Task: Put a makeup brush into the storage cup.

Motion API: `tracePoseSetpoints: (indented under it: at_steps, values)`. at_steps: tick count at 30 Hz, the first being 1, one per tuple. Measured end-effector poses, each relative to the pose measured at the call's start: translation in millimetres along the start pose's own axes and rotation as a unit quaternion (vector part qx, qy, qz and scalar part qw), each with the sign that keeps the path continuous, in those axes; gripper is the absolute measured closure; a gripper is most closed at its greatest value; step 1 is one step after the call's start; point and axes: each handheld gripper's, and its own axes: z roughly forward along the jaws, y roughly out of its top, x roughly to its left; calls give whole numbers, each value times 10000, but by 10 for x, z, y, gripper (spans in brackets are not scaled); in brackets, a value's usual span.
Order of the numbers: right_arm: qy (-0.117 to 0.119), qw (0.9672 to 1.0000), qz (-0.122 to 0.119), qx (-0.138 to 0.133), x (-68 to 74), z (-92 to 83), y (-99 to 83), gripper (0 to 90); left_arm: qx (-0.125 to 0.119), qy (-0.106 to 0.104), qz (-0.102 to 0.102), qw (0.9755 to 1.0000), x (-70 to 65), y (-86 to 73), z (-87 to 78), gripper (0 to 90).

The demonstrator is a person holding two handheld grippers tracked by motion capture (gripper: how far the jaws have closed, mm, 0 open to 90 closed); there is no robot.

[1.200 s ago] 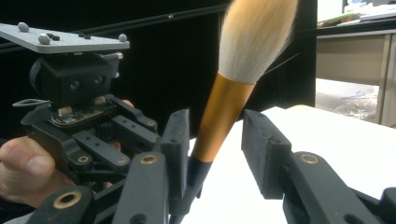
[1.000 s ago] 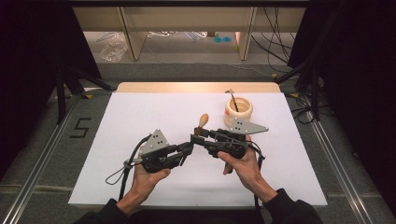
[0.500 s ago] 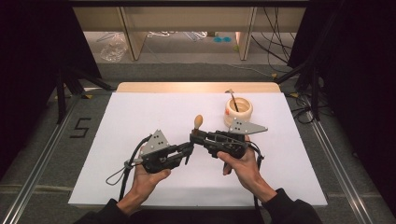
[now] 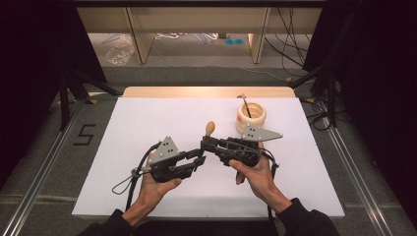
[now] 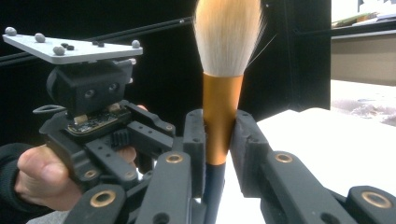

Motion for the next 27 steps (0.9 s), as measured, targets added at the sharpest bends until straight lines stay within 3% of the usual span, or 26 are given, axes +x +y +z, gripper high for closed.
tracePoseSetpoints:
  at_steps: [1, 3, 10, 15, 18, 21, 23, 27]
  values:
    - [-8, 10000, 0, 73, -2, -15, 7, 780, 38, 29, 20, 10000, 2, 1, 2, 604]
    - [-44, 10000, -1, -38, -7, -16, 10, 781, 67, 86, -37, 9999, 1, -4, 4, 528]
    - [-194, 9998, -75, -10, -47, -75, 46, 780, 318, 382, 101, 9987, 1, -17, -4, 341]
    - [-357, 9991, -199, 65, -76, -116, 57, 780, 383, 557, 17, 9977, 24, -37, -43, 219]
    - [-403, 9987, -247, 183, -90, -149, 69, 780, 477, 584, -155, 9970, 50, -61, -75, 176]
    - [-469, 9984, -294, 127, -101, -157, 76, 780, 575, 577, -215, 9964, 69, -88, -98, 165]
    - [-539, 9974, -447, 153, -128, -174, 89, 780, 619, 596, -209, 9961, 82, -107, -122, 165]
    - [-613, 9970, -407, 256, -138, -199, 96, 780, 665, 654, -294, 9952, 97, -140, -172, 166]
